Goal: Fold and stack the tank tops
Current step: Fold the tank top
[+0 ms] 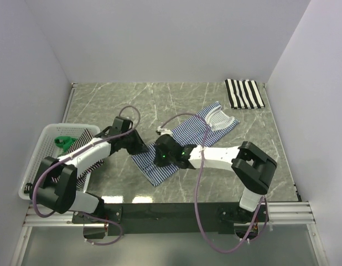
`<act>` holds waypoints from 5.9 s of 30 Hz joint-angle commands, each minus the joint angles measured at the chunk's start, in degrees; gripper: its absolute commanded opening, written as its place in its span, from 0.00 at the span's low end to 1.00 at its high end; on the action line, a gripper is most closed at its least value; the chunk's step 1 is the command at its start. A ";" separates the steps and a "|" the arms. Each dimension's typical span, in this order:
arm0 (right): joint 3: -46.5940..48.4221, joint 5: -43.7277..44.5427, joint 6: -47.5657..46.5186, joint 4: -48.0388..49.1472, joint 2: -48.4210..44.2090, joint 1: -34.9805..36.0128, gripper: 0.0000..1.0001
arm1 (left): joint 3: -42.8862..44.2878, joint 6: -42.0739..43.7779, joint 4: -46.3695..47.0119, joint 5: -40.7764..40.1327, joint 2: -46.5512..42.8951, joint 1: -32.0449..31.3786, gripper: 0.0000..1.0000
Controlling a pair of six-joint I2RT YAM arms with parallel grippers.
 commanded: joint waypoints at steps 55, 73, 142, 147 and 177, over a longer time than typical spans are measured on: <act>-6.08 3.32 -2.61 3.98 -7.62 -1.17 0.27 | -1.79 -4.28 -7.59 -10.15 -7.09 0.11 0.44; 6.49 16.34 -13.51 -12.90 1.78 17.04 0.48 | -11.72 0.02 7.96 -0.14 -2.53 9.70 0.54; 5.80 -15.83 -6.48 -2.11 -7.52 -1.14 0.00 | 24.64 -8.41 -12.52 -24.57 4.73 0.48 0.01; -1.40 -17.33 -4.38 0.98 -12.35 -6.06 0.00 | 34.04 -9.82 -12.43 -24.31 13.27 -3.48 0.01; -21.89 -8.36 -1.12 1.69 -25.02 -22.68 0.00 | 64.65 -10.70 -13.75 -20.54 43.34 -13.24 0.01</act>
